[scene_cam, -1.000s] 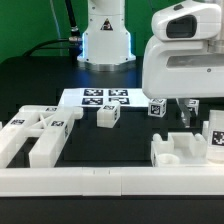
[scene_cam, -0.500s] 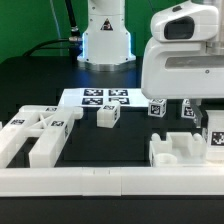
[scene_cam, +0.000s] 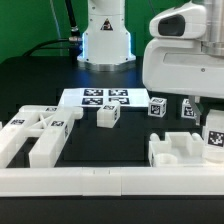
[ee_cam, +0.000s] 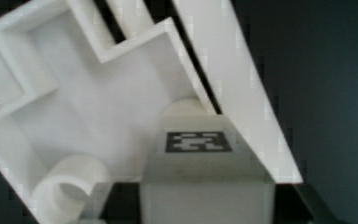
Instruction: Assemble chair
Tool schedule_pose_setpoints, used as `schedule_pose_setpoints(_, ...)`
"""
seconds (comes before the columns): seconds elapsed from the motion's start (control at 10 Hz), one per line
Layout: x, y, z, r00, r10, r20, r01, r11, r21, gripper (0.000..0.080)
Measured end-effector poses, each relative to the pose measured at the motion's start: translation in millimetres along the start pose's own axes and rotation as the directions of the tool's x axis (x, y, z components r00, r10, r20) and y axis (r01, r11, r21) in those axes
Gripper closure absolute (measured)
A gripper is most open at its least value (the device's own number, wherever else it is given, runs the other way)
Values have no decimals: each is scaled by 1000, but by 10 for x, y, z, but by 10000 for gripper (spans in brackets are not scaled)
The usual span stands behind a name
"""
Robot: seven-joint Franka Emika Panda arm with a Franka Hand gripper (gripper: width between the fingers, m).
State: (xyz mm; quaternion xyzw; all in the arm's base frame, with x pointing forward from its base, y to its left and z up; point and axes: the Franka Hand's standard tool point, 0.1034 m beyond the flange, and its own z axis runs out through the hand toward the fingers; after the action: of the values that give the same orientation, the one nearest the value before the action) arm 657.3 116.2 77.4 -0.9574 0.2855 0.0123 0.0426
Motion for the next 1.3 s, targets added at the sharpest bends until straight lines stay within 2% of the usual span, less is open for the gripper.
schedule_pose_setpoints(0.2,-12,-7,2,973,230,8,-230,973,15,511)
schedule_pose_setpoints(0.4,4,4,7,876,481,41,-483,875,32,511)
schedule_pose_setpoints(0.5,6,4,9,847,529,48,-531,847,32,511)
schedule_pose_setpoints(0.7,19,1,12,723,688,62,-691,723,29,511)
schedule_pose_setpoints(1.1,32,1,12,576,814,70,-817,576,22,510)
schedule_pose_setpoints(1.2,28,-1,15,577,814,70,-816,577,22,510)
schedule_pose_setpoints(1.3,27,-2,16,596,800,69,-803,596,23,419)
